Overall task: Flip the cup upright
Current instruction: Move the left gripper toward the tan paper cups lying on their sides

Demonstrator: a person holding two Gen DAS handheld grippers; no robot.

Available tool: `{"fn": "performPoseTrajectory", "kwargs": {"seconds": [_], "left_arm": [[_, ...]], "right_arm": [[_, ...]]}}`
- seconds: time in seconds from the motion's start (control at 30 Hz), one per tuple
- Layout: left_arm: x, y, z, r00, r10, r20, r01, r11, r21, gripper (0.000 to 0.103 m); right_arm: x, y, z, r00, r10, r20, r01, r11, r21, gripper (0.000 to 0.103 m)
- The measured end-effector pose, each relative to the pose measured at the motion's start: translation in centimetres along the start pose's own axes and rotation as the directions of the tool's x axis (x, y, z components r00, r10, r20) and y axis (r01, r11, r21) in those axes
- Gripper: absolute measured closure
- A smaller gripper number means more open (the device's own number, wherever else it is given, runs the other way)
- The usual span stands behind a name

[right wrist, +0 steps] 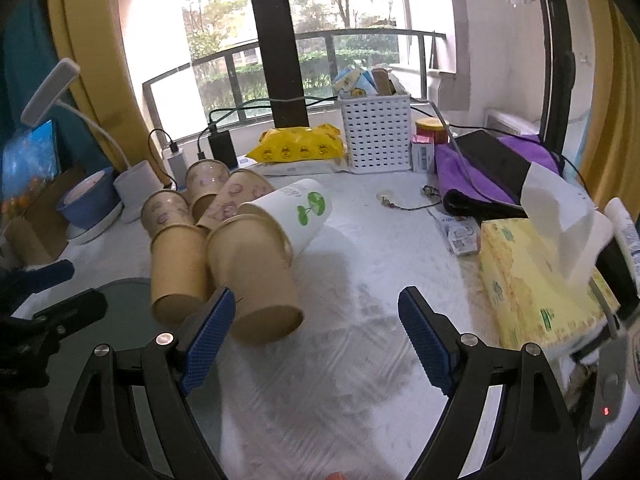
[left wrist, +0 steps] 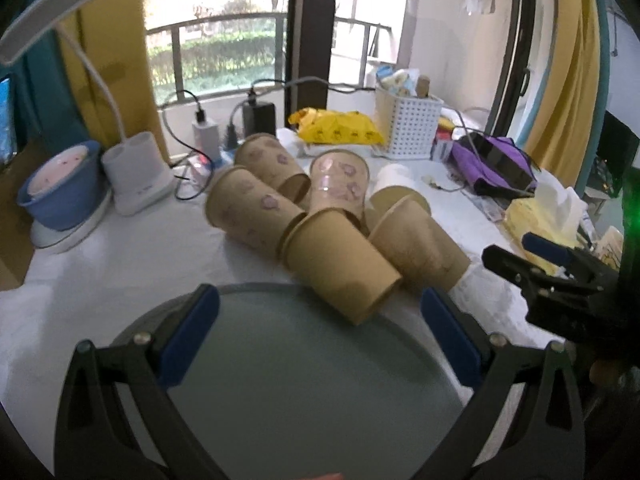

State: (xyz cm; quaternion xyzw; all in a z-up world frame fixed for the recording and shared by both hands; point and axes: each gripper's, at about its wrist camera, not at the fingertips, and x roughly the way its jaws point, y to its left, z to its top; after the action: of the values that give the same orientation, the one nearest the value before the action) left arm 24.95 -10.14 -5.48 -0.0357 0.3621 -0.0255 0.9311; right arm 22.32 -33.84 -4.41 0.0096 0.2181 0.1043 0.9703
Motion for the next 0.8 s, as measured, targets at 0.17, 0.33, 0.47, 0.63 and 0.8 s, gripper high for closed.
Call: {"fn": "performPoseTrajectory", "kwargs": {"seconds": [0.17,0.33,0.47,0.63,0.8], "left_arm": [[3.1,-0.9,2.3,0.999,0.010,-0.034,-0.009,0.999,0.034,0.001],[5.8,-1.4,3.0,0.994,0.005,-0.109,-0.002,1.000,0.030,0.002],[7.2,-1.3,2.6,0.984,0.001,-0.177,0.002,1.000,0.016,0.003],[8.3,-1.1,2.1,0.970,-0.026,-0.241,0.028,1.000,0.003,0.023],[8.5,-1.1,1.8,0.964,-0.043,-0.261,0.047,0.999,0.007,0.035]], "right_arm": [[0.9,-1.3,0.7,1.000,0.014,-0.005,-0.014,0.999,0.032,0.017],[1.5,-2.2,1.0,1.000,0.020,-0.005,-0.020,0.998,0.054,0.017],[1.7,-2.7,1.2,1.000,0.019,-0.002,-0.019,0.997,0.069,0.017],[2.1,-2.8,1.1,1.000,0.022,-0.006,-0.022,0.997,0.071,0.017],[1.9,-2.6,1.2,1.000,0.025,-0.005,-0.025,0.998,0.065,0.017]]}}
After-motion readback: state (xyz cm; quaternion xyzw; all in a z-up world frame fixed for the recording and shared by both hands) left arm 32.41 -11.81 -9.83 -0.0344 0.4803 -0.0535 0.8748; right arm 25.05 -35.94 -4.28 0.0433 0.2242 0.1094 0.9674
